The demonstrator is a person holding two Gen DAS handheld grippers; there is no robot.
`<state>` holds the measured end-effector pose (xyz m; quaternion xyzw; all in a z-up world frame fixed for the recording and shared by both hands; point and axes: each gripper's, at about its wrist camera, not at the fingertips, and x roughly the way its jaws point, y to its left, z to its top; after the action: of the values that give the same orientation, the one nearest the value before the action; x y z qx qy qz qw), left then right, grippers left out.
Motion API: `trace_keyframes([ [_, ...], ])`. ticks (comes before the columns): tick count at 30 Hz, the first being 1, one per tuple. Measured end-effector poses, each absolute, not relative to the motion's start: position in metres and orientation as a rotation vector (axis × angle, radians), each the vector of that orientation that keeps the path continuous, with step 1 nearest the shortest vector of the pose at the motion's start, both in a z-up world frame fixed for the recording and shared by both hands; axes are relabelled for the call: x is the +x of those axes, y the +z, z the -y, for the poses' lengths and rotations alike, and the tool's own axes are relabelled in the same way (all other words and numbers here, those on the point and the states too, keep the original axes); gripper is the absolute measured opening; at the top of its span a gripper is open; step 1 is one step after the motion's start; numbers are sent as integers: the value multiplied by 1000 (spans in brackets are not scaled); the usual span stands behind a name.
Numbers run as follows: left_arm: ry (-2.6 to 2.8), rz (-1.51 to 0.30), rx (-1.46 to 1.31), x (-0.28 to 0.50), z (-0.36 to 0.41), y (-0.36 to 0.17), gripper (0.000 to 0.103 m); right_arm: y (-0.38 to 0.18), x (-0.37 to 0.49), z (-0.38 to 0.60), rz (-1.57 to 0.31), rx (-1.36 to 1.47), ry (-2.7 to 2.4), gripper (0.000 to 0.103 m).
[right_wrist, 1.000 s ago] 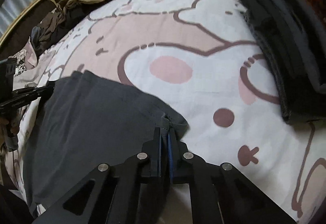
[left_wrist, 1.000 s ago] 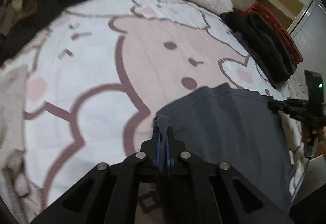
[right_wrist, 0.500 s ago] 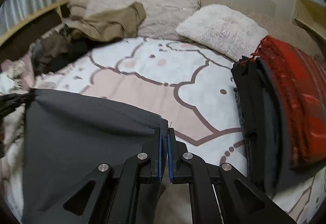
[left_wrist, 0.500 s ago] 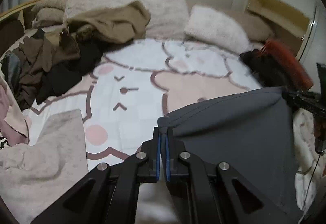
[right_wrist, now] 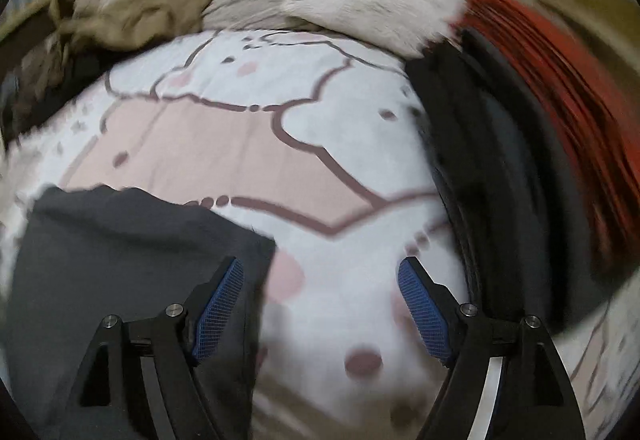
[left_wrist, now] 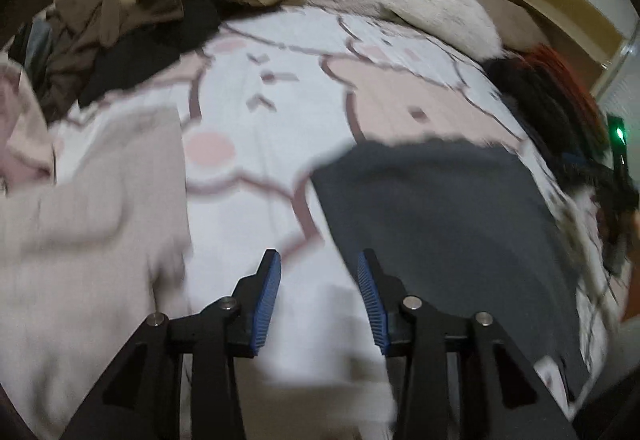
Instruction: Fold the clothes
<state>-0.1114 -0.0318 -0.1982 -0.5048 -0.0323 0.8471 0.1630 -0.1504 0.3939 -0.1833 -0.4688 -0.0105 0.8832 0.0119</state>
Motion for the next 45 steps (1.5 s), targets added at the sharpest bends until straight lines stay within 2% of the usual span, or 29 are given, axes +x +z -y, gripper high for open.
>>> trace_keyframes([
  [2,2341,103,-1480,-90,25,-205,39,-179,-127,-410,-141,-1518,2764,74],
  [3,2288,90,-1499,-80,21,-209,39,-178,-115,-415,-221,-1548,2767,65],
  [4,2238,51,-1514,-72,14,-212,39,-178,-102,-420,-295,-1577,2766,61],
  [6,2203,-20,-1541,-61,0,-220,39,-182,-75,-424,-450,-1638,2761,58],
  [8,2199,-72,-1547,-54,-10,-223,38,-189,-54,-420,-520,-1702,2754,57],
  [9,2197,-87,-1547,-52,-13,-223,30,-193,-43,-416,-523,-1729,2756,56],
  [10,2188,-86,-1552,-50,-16,-223,18,-197,-34,-411,-517,-1754,2760,56],
  [13,2198,-92,-1560,-46,-18,-220,7,-206,-17,-403,-440,-1803,2760,54],
  [15,2228,-133,-1556,-44,-17,-216,7,-213,-16,-406,-476,-1814,2731,51],
  [20,2323,-120,-1565,-39,5,-205,7,-237,-23,-428,-962,-1853,2552,47],
  [22,2342,-123,-1565,-41,13,-204,7,-243,-25,-426,-998,-1843,2533,30],
  [24,2357,-134,-1568,-41,17,-203,7,-239,-25,-418,-883,-1834,2604,12],
  [29,2378,-244,-1536,-28,15,-201,12,-231,-19,-403,-456,-1778,2711,12],
  [30,2383,-258,-1516,-24,15,-198,16,-227,-17,-397,-345,-1755,2741,21],
  [31,2390,-292,-1476,-18,15,-194,22,-220,-13,-389,-224,-1723,2782,37],
  [32,2400,-364,-1407,-7,14,-187,26,-210,-7,-381,-82,-1672,2839,47],
  [33,2406,-443,-1347,4,12,-181,35,-200,0,-374,45,-1613,2890,63],
  [34,2405,-526,-1294,15,9,-177,40,-189,9,-368,166,-1539,2941,65],
  [37,2385,-820,-1122,58,-7,-160,40,-166,37,-341,654,-1361,2983,65],
  [39,2337,-922,-1084,78,-19,-154,40,-167,56,-324,945,-1337,2907,65],
  [42,2199,-1154,-918,125,-45,-151,40,-177,97,-303,1287,-1349,2856,50],
  [45,2061,-1339,-766,166,-61,-156,40,-193,148,-278,1706,-1247,2803,50],
])
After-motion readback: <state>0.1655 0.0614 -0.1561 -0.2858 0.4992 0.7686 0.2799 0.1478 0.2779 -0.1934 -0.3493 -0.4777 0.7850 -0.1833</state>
